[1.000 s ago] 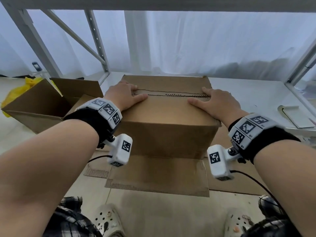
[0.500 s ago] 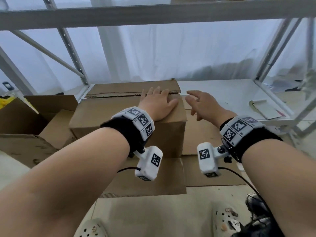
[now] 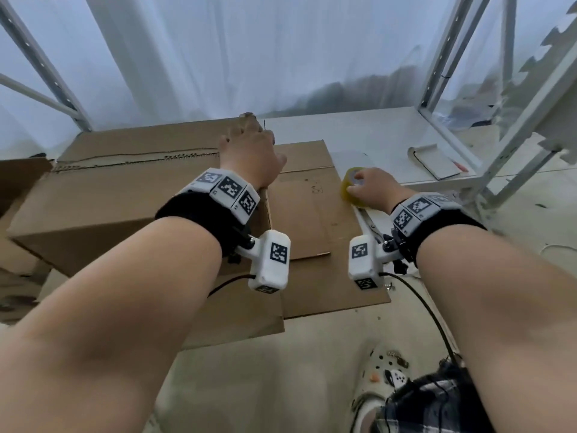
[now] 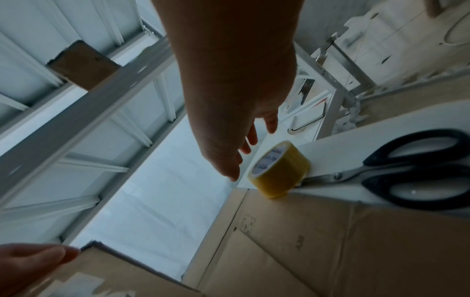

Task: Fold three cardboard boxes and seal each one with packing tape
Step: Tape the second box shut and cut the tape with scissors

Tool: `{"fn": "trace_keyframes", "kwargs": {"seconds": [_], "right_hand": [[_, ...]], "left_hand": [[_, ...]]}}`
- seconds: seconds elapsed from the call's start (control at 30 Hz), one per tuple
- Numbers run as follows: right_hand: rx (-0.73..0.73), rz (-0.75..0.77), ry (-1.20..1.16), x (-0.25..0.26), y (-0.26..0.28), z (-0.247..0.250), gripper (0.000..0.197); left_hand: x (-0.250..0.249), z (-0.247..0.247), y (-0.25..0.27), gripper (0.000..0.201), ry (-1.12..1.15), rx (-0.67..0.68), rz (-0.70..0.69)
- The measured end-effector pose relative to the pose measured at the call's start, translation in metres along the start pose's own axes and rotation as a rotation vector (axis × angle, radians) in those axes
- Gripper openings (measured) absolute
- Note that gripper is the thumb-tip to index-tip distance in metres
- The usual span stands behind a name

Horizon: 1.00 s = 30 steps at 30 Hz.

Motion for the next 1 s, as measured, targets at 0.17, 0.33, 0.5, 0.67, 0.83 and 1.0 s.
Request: {"fn": "trace_keyframes", "kwargs": {"seconds": [0.17,0.33,0.5,0.67,0.83,1.0], "right_hand": [[0.133,-0.108,0.2,-0.004,-0.031,-0.027,0.034],[0.116,-0.187,0.352,-0.019,-0.039,-0.037,0.039],[-0.216,0.014,0.216,0.015,-0.036,-0.013,0.026],[-0.376,0.203,-0.29,0.074,-0.024,0.034,0.031],[-0.46,0.404,-0.657,0.148,0.015,0.086,0.023],[-0.259,0.521,-0.836,0.21,0.04,0.079,0.014]], "left_hand": [[0.005,-0.003,-0.008,0.036,-0.035,0.009,0.01],[0.004,-0.006,-0.01,0.035,-0.038,0.013,0.008],[0.006,-0.006,-0.01,0.044,-0.011,-0.01,0.017],[0.028,0.007,-0.008,0.066,0.098,0.066,0.034],[0.113,0.027,0.022,0.085,0.015,0.273,0.049],[0.165,0.048,0.076,0.114,-0.022,0.504,0.037]]}}
Point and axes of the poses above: each hand's wrist, its own y-axis away from the middle knuckle, its own z-axis out of the back of the hand, x = y × z, the point moved 6 cm from there along -y, towards the middle knuckle, and after that the axes turned 9 degrees about y, right-handed, at the moved point
